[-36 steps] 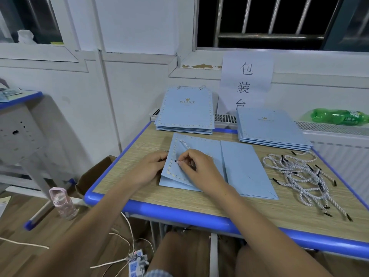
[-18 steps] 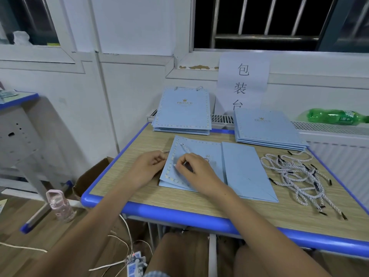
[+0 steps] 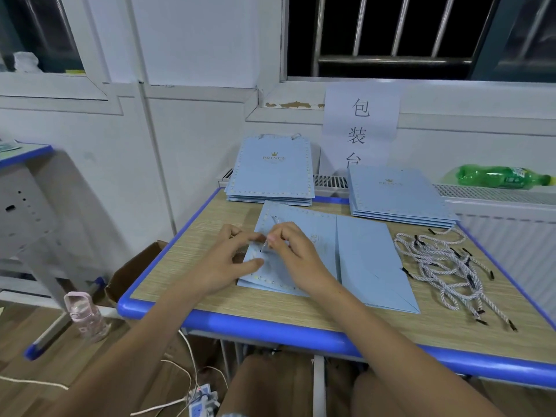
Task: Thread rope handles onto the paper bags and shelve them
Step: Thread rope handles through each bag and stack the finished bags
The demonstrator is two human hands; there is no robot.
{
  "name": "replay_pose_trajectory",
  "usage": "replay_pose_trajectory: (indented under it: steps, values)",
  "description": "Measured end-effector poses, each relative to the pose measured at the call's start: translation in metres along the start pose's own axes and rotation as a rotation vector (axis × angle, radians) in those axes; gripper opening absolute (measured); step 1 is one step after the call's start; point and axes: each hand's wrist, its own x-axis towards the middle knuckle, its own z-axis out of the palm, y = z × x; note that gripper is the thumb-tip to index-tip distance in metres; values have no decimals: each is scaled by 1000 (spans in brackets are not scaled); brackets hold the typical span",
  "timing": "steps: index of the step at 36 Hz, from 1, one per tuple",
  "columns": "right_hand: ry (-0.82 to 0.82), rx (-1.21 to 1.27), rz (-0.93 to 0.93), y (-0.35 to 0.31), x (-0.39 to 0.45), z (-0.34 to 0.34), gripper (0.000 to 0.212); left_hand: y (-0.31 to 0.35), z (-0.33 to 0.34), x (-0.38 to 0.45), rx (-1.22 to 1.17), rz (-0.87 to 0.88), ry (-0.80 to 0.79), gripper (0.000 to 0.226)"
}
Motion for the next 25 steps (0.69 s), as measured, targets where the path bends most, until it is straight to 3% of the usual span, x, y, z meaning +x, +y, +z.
replay_pose_trajectory:
  steps: [2, 5, 9, 11, 14, 17, 20, 23, 25]
  values:
    - [-14, -92, -42, 4, 0, 2, 20, 0, 0, -1, 62, -6, -35, 35]
    - [17, -264, -103, 11, 0, 4, 24, -6, -1, 2, 203, -2, -57, 51]
    - [-3, -201, -101, 9, -2, 3, 22, 7, 4, 13, 304, -2, -23, 33]
    - [37, -151, -137, 5, -4, 1, 29, 19, 6, 18, 218, -46, -23, 33]
    - [122, -129, -167, 3, -5, -3, 30, 33, -3, 21, -116, -201, 9, 25]
    - [130, -71, -132, 4, -5, -3, 29, 21, -20, 28, -164, -381, 207, 29]
    - [141, -43, -97, 3, -5, -2, 26, 1, -35, 28, 69, -483, 378, 27]
    - [123, -65, -43, 6, -4, -3, 20, -17, -47, 19, 485, -568, 370, 25]
    - [75, -104, 38, 10, -3, -2, 19, -25, -51, 17, 584, -612, 294, 23]
